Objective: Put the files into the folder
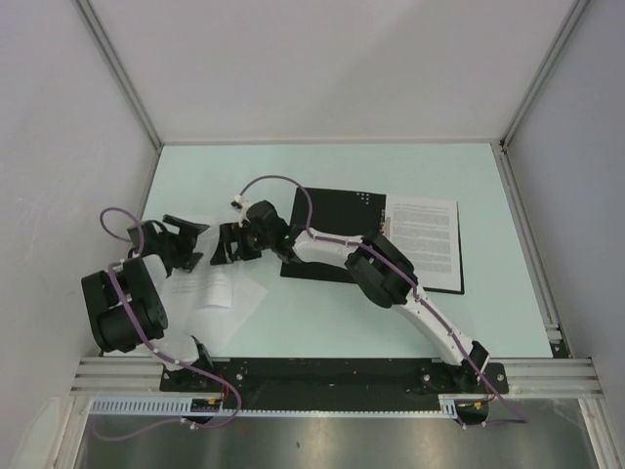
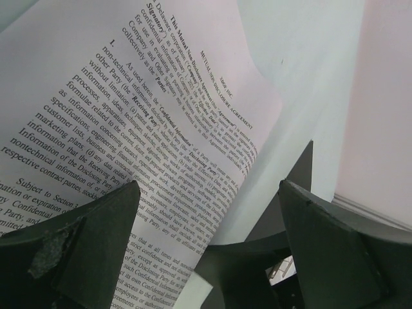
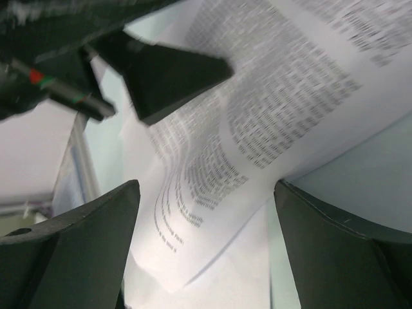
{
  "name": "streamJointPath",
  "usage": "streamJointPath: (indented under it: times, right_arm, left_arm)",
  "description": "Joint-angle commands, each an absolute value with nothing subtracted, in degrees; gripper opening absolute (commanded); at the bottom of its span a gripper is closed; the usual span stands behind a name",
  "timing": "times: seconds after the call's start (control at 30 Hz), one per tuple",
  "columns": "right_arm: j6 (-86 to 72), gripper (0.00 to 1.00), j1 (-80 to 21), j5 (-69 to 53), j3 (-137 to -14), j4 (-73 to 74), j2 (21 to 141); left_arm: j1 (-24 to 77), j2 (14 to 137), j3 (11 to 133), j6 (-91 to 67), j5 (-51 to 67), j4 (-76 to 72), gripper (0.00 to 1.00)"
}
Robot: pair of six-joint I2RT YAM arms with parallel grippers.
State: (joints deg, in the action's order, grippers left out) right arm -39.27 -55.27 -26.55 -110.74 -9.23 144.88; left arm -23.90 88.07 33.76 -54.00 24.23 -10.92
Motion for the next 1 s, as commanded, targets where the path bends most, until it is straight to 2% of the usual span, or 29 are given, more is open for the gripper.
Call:
streamJointPath:
  times: [0.0,0.1,0.37,0.53,0.63,0.8,0.97]
  right_arm:
    - [-35.2,0.91,-54.4,-13.9,-117.1,10.0,146.5]
    - [-37.0,0.91,-54.4,-6.0,-119.6,14.3,147.2]
    - [-37.2,0.92,-56.2,-3.4,-125.3,22.8,150.0]
    - [-34.4,0.95,-58.0,5.7,-126.5,27.9,149.8]
    - [-34.5,0.95,-57.3,4.6,-124.9,26.0,149.4]
    - [-33.4,0.95,-57.1,2.8,-118.1,21.0,146.2]
    - [-34.3,0.95,-56.0,-2.5,-114.7,18.5,143.7]
  left_arm:
    - [-22.1,91.0,32.4,-53.3,23.7,-4.9,0.99]
    - [-21.1,91.2,32.3,-53.5,23.8,-5.3,0.99]
    - [-20.1,91.9,31.9,-54.5,25.3,-6.5,0.99]
    - [-19.9,92.3,31.5,-55.3,26.4,-7.4,0.99]
    - [-19.8,91.8,31.9,-54.6,26.9,-7.4,0.99]
    - [-18.0,86.7,37.5,-46.3,23.9,1.2,1.0]
    - [-15.2,82.2,43.2,-40.3,14.3,11.9,1.0]
